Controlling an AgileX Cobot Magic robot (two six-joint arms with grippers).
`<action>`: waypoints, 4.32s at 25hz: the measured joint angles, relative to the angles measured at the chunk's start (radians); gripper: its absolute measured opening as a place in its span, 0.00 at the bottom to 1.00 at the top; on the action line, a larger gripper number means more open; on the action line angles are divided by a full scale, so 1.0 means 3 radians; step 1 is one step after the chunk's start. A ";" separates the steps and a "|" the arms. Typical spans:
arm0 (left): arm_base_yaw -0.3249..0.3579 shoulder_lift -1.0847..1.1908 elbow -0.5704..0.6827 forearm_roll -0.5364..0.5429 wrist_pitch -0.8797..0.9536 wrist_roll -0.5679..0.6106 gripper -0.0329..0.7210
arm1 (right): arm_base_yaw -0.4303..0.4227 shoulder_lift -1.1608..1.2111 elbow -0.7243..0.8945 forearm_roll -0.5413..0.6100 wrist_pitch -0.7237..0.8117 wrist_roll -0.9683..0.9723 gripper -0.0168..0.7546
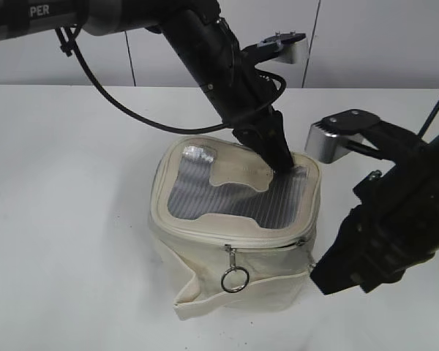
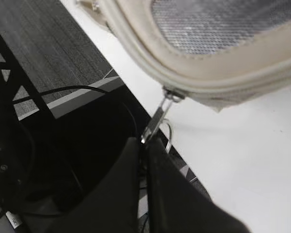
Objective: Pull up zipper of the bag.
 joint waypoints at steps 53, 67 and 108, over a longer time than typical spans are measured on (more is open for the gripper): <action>-0.0010 -0.0071 0.0030 0.0208 -0.0163 -0.0615 0.10 | 0.1086 0.0447 -0.0855 -0.0240 -0.0127 0.0853 0.04; 0.0022 -0.0235 0.0023 0.0287 -0.0297 -0.0637 0.50 | 0.0728 0.0069 -0.0888 -0.1052 -0.0019 0.1916 0.81; 0.0497 -0.4557 0.2811 0.2490 -0.0178 -0.2871 0.53 | -0.1115 -0.1554 -0.0499 -0.1855 0.0657 0.2254 0.79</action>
